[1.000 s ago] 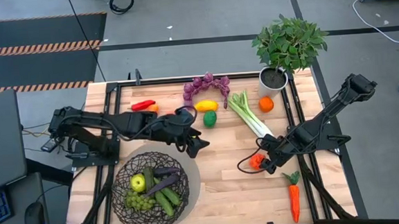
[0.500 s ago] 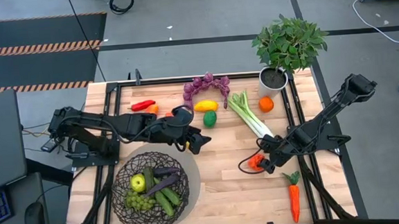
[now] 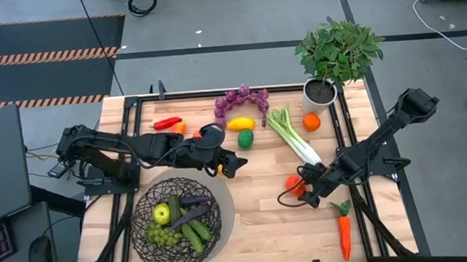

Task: Build produce basket
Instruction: Put the bottom orange pumpkin into the black basket

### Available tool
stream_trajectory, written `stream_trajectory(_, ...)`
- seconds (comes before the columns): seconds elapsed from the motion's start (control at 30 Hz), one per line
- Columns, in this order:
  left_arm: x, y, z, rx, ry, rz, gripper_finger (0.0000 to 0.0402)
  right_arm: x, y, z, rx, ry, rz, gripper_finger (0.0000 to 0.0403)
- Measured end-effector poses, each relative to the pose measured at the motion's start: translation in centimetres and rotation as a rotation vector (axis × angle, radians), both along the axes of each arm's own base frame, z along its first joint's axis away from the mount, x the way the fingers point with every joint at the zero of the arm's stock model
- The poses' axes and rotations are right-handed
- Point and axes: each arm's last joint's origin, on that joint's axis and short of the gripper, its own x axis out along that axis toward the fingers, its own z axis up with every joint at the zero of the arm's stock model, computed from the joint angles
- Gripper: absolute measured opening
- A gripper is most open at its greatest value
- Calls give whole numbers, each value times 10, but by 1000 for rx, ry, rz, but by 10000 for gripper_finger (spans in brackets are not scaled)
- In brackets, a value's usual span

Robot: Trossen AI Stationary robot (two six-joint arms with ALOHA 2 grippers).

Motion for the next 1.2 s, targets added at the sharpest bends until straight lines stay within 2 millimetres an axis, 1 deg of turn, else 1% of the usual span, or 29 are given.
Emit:
stream_trajectory(0.1, -1, -3, 0, -1, 0, -10, 327, 2, 2, 0, 27, -6, 12, 363)
stream_trajectory(0.27, -1, -5, 0, -5, 0, -14, 327, 3, 2, 1, 24, -28, 4, 320)
stream_trajectory(0.5, -1, -5, 0, -3, 0, -15, 327, 4, 3, 2, 17, -45, 10, 240)
stream_trajectory(0.7, -1, -5, 0, 14, 3, -23, 327, 11, 7, 8, 86, -126, 19, 172)
stream_trajectory(0.87, -1, -5, 0, 46, 8, -41, 325, 16, 6, 12, 114, -172, -1, 128)
stream_trajectory(0.93, -1, -5, 0, 46, 8, -41, 323, 18, 5, 13, 123, -184, 1, 120)
stream_trajectory(1.03, -1, -5, 0, 54, 9, -46, 319, 23, 6, 16, 142, -230, 59, 123)
stream_trajectory(1.1, -1, -5, 0, 56, 10, -47, 319, 26, 6, 20, 161, -270, 74, 136)
stream_trajectory(1.2, -1, -5, 0, 56, 10, -47, 318, 31, 6, 25, 178, -338, 77, 167)
